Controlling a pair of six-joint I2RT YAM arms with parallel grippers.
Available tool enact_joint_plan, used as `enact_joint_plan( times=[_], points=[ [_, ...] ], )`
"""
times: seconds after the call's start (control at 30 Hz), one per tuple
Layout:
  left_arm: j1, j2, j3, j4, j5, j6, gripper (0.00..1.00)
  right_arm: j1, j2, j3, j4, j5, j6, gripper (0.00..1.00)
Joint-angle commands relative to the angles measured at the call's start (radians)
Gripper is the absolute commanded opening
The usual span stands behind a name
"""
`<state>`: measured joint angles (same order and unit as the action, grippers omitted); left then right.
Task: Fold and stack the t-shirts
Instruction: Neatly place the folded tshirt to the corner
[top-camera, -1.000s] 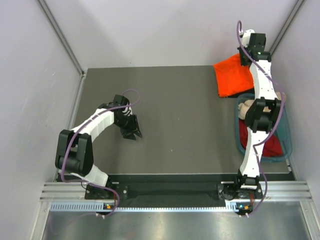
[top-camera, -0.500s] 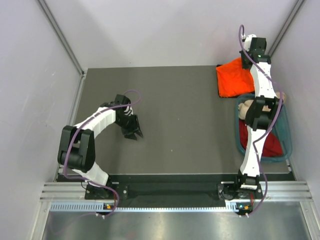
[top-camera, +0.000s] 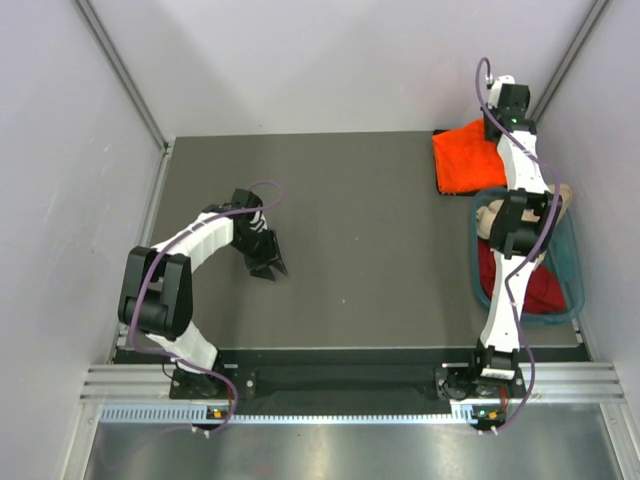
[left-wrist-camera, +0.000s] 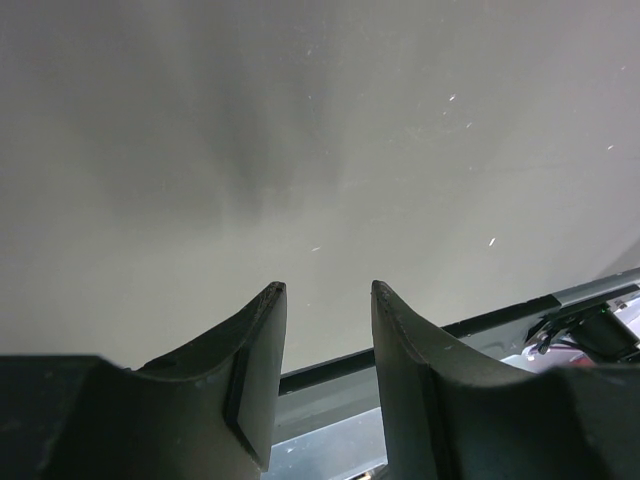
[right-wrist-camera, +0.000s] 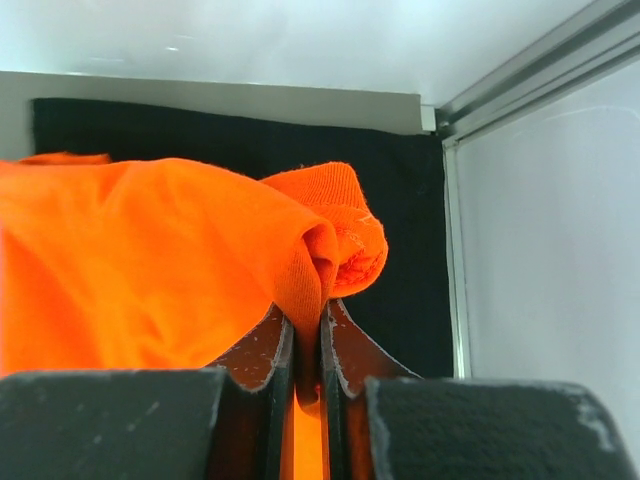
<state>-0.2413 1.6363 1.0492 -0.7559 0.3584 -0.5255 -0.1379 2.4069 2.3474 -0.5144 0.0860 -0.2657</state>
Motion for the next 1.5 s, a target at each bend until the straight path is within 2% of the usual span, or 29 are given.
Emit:
enact_joint_plan(
  times=[0.0, 0.07, 0.17, 0.27, 0.37, 0.4, 0.47, 0.5, 0.57, 0.6, 0.7, 0.8, 0.87, 0.97, 1.07, 1.33, 1.4, 1.43, 1.47],
  points=[
    [-0.001, 0.0, 0.031, 0.026, 0.01, -0.002, 0.44, -0.02, 0.049, -0.01, 0.125, 0.066, 0.025, 0.02],
    [-0.001, -0.003, 0.034, 0.023, 0.005, -0.005, 0.44, -0.022, 0.06, -0.031, 0.167, 0.107, 0.039, 0.11],
    [-0.001, -0.001, 0.046, 0.012, 0.001, -0.002, 0.44, -0.022, 0.09, -0.011, 0.163, 0.177, 0.06, 0.12],
    [-0.001, -0.003, 0.066, -0.006, -0.012, 0.007, 0.44, -0.025, 0.083, -0.051, 0.241, 0.279, 0.074, 0.26],
    [-0.001, -0.009, 0.081, -0.019, -0.022, 0.01, 0.45, -0.026, 0.095, -0.031, 0.309, 0.328, 0.04, 0.32],
    [-0.001, -0.013, 0.083, -0.022, -0.024, 0.01, 0.45, -0.029, 0.101, -0.017, 0.313, 0.343, 0.034, 0.44],
    [-0.001, -0.029, 0.084, -0.029, -0.024, 0.013, 0.45, -0.032, 0.095, -0.004, 0.346, 0.38, 0.025, 0.52],
    [-0.001, -0.033, 0.086, -0.033, -0.026, 0.015, 0.45, -0.035, 0.083, -0.002, 0.352, 0.376, 0.022, 0.6],
    [-0.001, -0.05, 0.086, -0.045, -0.03, 0.021, 0.45, -0.037, 0.072, 0.012, 0.37, 0.388, 0.011, 0.67],
    [-0.001, -0.058, 0.086, -0.046, -0.032, 0.021, 0.45, -0.037, 0.077, 0.03, 0.361, 0.388, 0.007, 0.75],
    [-0.001, -0.088, 0.086, -0.049, -0.027, 0.024, 0.45, -0.037, 0.04, 0.086, 0.291, 0.364, 0.005, 0.84],
    [-0.001, -0.118, 0.08, -0.033, -0.004, 0.021, 0.46, -0.031, -0.078, -0.038, 0.252, 0.328, 0.065, 0.87],
    [-0.001, -0.133, 0.074, -0.02, 0.022, 0.012, 0.46, -0.029, -0.124, -0.098, 0.202, 0.219, 0.15, 0.89],
    [-0.001, -0.17, 0.054, 0.042, 0.097, -0.01, 0.48, -0.02, -0.195, -0.144, 0.074, 0.102, 0.258, 1.0],
    [-0.001, -0.216, 0.031, 0.101, 0.148, -0.03, 0.52, -0.008, -0.302, -0.264, 0.021, 0.011, 0.367, 1.0],
    [-0.001, -0.332, -0.012, 0.124, 0.177, -0.028, 0.56, 0.064, -0.544, -0.436, -0.217, 0.03, 0.459, 1.0],
    [-0.001, -0.361, -0.021, 0.124, 0.183, -0.018, 0.57, 0.121, -0.633, -0.5, -0.237, 0.055, 0.479, 1.0],
    [-0.001, -0.38, -0.034, 0.124, 0.186, -0.013, 0.58, 0.13, -0.666, -0.587, -0.237, 0.046, 0.512, 1.0],
    [-0.001, -0.389, -0.041, 0.136, 0.2, -0.013, 0.59, 0.196, -0.701, -0.633, -0.237, 0.026, 0.531, 1.0]
  ],
)
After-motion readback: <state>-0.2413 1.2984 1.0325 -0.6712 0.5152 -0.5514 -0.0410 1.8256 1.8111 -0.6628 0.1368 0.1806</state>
